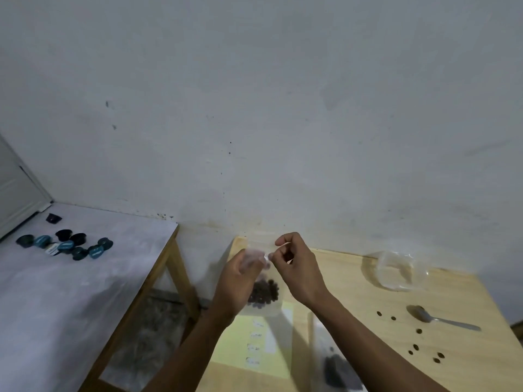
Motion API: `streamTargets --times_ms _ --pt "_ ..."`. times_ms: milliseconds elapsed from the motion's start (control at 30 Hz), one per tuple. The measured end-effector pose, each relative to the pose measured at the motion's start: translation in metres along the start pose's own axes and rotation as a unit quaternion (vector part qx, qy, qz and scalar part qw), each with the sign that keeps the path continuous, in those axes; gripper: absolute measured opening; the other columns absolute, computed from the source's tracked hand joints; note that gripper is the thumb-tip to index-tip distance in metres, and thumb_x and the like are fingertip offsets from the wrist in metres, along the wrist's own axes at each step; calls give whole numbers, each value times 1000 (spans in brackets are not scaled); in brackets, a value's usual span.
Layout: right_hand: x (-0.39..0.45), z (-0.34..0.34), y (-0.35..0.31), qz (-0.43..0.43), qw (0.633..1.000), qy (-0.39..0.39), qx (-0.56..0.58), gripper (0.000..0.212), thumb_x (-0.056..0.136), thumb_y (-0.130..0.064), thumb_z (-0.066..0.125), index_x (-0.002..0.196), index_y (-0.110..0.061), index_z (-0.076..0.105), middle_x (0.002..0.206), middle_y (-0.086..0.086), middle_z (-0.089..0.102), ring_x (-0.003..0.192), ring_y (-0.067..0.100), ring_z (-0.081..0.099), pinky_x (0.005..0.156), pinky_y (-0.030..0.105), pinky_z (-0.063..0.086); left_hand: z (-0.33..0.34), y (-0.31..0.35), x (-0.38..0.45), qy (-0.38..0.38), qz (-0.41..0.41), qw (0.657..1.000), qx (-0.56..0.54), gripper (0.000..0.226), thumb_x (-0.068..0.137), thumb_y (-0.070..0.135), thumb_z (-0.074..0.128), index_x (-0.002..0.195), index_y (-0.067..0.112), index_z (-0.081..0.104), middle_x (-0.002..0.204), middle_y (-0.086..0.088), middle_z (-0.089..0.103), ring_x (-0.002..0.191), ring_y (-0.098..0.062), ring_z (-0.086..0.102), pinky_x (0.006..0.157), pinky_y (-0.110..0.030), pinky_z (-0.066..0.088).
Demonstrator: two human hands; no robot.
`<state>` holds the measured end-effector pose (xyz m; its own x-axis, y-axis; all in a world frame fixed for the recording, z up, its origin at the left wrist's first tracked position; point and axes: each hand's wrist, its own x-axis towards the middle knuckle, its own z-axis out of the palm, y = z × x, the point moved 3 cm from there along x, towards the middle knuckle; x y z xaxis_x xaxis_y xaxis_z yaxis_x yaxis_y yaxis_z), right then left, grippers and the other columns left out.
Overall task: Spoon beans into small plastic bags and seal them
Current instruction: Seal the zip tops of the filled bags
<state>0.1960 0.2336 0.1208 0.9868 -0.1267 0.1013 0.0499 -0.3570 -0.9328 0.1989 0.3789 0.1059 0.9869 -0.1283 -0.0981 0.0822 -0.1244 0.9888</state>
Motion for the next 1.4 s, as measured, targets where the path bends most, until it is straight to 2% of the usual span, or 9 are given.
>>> streamTargets --times_ms 267,367,433,567,800,933,1133,1200,1400 --pt "-1 -6 1 -9 1000 18 -20 28 88 -21 69 99 -31 44 77 1 61 63 6 52 61 17 42 14 1 6 35 0 999 -33 14 93 25 63 98 16 73 89 4 76 81 -10 71 68 -10 51" --pt "-2 -10 9 9 994 86 -67 54 79 -39 76 119 -34 41 99 -7 49 89 6 48 76 18 43 13 0 6 60 0 998 -22 12 92 26 64 97 21 73 87 11 76 84 -2 69 68 -6 49" --pt "-1 -12 18 87 991 93 -38 71 69 -51 81 126 -31 44 110 -7 47 102 10 47 85 23 44 10 0 8 58 -9 998 -17 12 92 28 65 96 22 74 85 11 76 84 -3 69 69 -8 49" --pt "-2 -12 27 202 965 -8 165 32 73 -33 83 91 -7 74 97 8 76 90 15 70 68 15 51 6 1 8 8 -6 1000 -13 13 91 25 66 91 16 76 83 4 76 82 -10 71 76 -19 50" --pt "-10 -10 31 214 951 -25 220 17 80 -20 79 88 -5 78 91 5 78 82 10 71 60 7 48 8 -8 7 -3 -24 1000 16 14 92 24 65 89 15 74 80 3 75 78 -12 71 75 -24 56" --pt "-14 -5 45 260 935 -46 238 11 86 -20 72 92 -11 71 90 6 75 79 18 69 71 26 51 15 -23 13 31 -107 993 -47 23 90 24 66 87 2 71 81 -14 74 78 -31 71 74 -39 57" --pt "-30 -5 84 302 928 -121 179 20 89 -8 67 108 -12 63 85 8 65 75 19 63 73 36 49 13 -54 38 63 -172 980 -83 30 92 29 62 96 -1 65 79 -13 66 69 -28 59 57 -31 47" --pt "-29 -7 97 314 927 -93 183 25 88 -7 69 111 -12 63 82 8 64 76 23 63 73 40 50 17 -64 44 46 -198 976 -79 23 93 22 63 108 6 60 88 -11 66 68 -27 58 52 -28 46" --pt "-17 -11 129 355 923 30 149 25 90 3 61 108 -12 53 73 10 58 59 20 48 52 28 38 25 -107 51 -50 -268 962 20 43 88 8 66 129 11 51 110 -15 64 93 -28 63 73 -32 48"
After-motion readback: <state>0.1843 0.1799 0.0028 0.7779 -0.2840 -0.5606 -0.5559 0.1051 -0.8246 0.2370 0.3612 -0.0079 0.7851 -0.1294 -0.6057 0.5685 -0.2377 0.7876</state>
